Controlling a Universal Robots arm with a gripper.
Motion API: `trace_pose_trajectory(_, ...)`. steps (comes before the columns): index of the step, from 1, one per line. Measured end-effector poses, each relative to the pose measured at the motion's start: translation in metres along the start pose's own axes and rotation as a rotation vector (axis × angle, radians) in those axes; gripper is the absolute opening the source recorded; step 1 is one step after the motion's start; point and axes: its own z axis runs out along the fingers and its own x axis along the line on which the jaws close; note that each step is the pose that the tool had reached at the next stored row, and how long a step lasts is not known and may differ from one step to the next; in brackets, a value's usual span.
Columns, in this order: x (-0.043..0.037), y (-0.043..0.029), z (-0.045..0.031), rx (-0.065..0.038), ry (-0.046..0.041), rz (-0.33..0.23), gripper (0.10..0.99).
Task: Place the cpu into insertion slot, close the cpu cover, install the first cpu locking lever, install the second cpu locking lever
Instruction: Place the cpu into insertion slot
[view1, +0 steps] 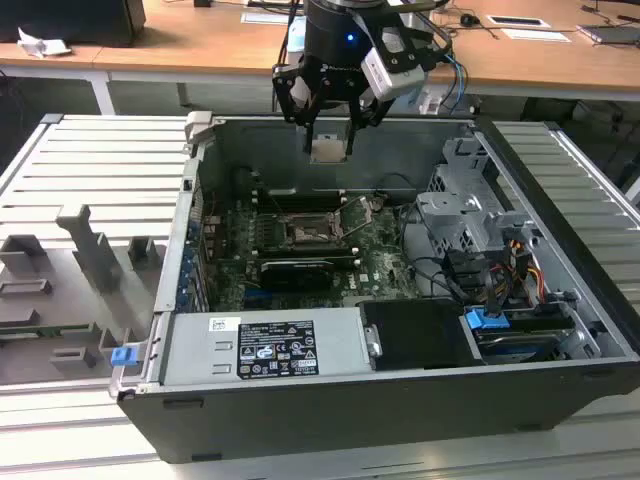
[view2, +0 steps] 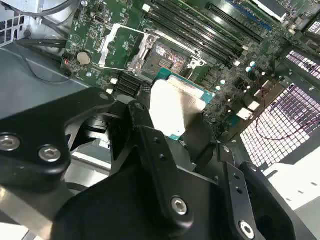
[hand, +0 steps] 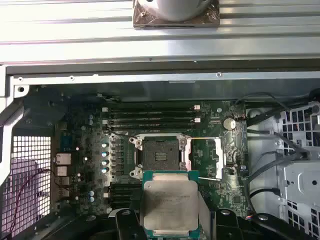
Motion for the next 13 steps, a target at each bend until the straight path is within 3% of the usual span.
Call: trace_pose_trajectory(13,0.0002,-0.0002,0.0034,-0.003,-0.0166,0.167,0.522)
